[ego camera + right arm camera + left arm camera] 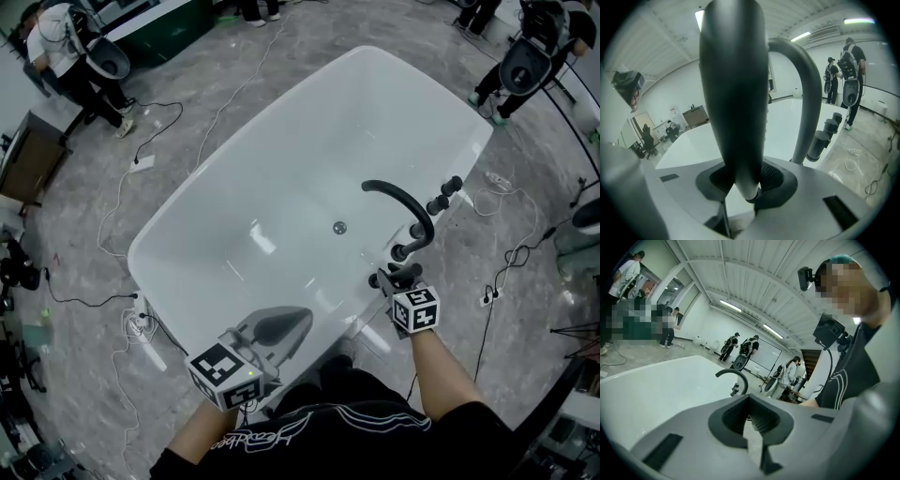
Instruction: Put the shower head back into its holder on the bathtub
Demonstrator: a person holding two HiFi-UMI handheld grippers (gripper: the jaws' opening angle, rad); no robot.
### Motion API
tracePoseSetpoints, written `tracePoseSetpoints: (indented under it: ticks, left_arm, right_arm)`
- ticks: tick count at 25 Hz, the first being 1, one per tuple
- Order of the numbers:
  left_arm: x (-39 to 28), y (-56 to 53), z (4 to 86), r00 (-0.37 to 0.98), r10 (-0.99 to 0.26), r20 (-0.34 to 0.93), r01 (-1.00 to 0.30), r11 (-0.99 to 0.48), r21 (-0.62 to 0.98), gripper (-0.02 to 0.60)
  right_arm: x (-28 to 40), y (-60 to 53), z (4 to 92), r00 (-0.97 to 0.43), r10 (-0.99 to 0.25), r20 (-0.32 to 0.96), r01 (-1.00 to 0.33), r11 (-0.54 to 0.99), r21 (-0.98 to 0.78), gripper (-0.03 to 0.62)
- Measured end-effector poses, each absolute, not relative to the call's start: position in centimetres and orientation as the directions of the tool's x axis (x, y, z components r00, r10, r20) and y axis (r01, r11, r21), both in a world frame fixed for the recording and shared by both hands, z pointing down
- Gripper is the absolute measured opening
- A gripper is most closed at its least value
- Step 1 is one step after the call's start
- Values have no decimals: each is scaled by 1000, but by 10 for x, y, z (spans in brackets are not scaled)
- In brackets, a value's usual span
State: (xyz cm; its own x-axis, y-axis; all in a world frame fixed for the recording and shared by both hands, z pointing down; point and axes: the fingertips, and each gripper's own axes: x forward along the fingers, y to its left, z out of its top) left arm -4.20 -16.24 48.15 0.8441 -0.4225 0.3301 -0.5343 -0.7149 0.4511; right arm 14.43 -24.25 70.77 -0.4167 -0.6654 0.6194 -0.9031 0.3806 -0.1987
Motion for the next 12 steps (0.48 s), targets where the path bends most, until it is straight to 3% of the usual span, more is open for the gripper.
tracePoseSetpoints:
  ticks: [12]
  left_arm:
    - [-39,-162,487,836,-428,344,-547,-703,454,5]
  right_arm:
    - [130,-240,750,-409,-585,700,-869,483,-104,121]
